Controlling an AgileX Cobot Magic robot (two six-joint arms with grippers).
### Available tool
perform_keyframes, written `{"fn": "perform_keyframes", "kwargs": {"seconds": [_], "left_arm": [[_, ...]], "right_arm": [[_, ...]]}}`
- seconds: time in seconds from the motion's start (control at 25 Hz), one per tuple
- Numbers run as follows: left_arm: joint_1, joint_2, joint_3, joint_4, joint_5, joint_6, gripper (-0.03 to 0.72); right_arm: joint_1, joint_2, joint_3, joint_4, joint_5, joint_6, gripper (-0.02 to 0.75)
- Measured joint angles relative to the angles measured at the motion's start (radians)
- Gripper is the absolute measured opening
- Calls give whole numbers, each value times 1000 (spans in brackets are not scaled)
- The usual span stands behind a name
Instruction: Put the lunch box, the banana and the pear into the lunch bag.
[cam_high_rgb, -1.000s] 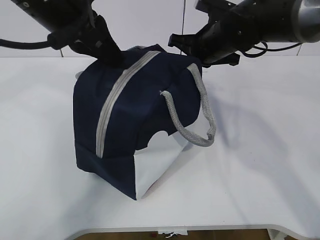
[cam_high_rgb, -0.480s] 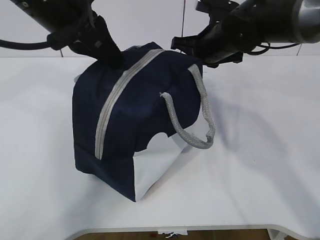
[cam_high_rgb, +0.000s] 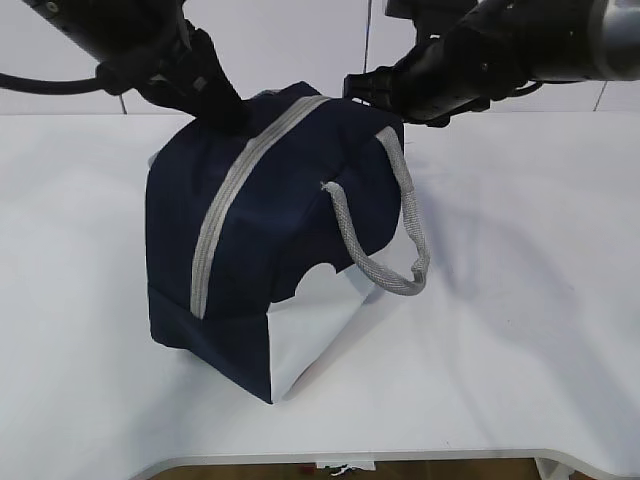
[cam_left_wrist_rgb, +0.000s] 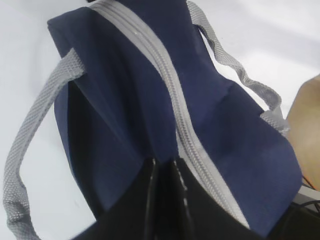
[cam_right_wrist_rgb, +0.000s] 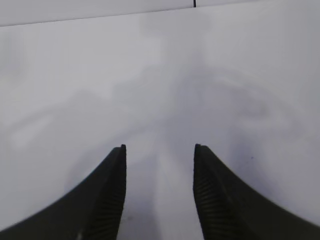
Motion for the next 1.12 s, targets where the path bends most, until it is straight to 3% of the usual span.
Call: {"fn": "perform_keyframes", "kwargs": {"seconds": [0.2,0.32,0.52,0.72,0.92,1.12], "left_arm": [[0,0,0,0,-20,-44,74],[0,-4,0,0,-35,-80,141],[0,-9,-8,0,-50,-126,244],[0,-9,-61,47,-19,-216,265],[0,-9,-146,160,124,-340,267],[6,-13,-168,253,217,-417,267]], "right_arm": [[0,-47,0,-93,16,-83,354],[0,-72,0,-146,56,-115,354],[0,-119,0,-162,163,-184,354],[0,-174,0,-143,336,-280,354],[0,-229,0,-28,478,-369,354],[2,-270,-65,242,670,-455,354]]}}
